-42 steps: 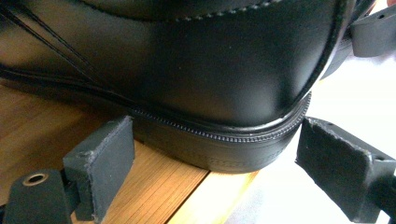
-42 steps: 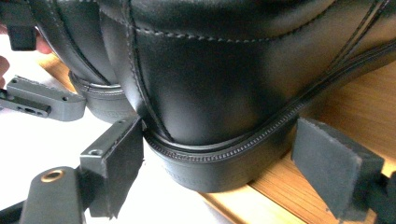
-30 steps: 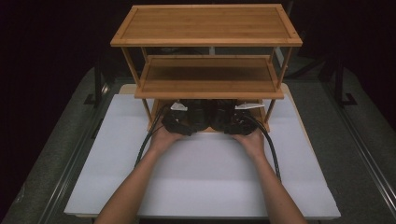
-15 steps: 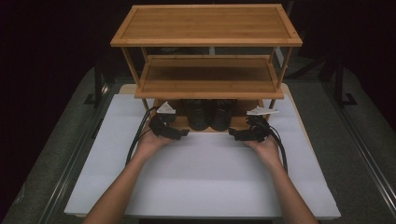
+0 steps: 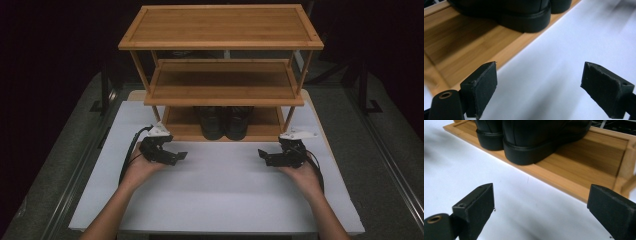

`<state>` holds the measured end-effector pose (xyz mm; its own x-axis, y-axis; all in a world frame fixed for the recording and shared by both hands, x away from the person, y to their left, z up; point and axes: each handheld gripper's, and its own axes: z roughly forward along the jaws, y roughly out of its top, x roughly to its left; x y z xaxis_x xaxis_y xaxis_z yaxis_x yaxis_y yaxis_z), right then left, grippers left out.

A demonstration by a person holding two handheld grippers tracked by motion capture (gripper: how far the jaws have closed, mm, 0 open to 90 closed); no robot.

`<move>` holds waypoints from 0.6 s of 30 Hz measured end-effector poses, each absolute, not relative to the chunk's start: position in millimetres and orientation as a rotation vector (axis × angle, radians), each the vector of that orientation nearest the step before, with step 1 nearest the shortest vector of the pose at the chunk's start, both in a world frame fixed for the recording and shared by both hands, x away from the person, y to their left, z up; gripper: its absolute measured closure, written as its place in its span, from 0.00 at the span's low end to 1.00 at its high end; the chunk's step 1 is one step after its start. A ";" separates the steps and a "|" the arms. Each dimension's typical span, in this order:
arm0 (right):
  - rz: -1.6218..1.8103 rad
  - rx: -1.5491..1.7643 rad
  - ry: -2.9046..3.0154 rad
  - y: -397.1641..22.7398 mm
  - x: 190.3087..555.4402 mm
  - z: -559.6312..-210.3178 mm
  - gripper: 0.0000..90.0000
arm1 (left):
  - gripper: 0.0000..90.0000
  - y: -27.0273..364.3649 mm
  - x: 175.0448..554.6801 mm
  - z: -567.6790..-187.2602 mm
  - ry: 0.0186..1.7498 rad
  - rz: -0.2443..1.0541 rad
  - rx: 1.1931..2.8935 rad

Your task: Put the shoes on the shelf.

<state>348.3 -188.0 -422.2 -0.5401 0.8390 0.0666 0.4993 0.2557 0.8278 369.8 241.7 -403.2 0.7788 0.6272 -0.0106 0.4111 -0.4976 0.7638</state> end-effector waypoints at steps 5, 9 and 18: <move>1.189 1.220 2.150 -199.2 331.5 -424.6 0.08 | 0.14 253.2 355.7 -404.6 0.771 0.362 2.171; 1.177 1.236 2.161 -207.4 319.2 -427.2 0.08 | 0.14 265.1 340.4 -406.5 0.776 0.355 2.173; 1.106 1.256 2.179 -229.9 285.9 -436.8 0.08 | 0.14 303.9 303.9 -420.4 0.842 0.392 2.216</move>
<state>285.9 -229.9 -436.8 -0.5213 0.8519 0.0497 0.5432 0.2864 0.7893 303.9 303.9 -420.4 0.7403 0.6718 0.0255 0.4523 -0.5257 0.7205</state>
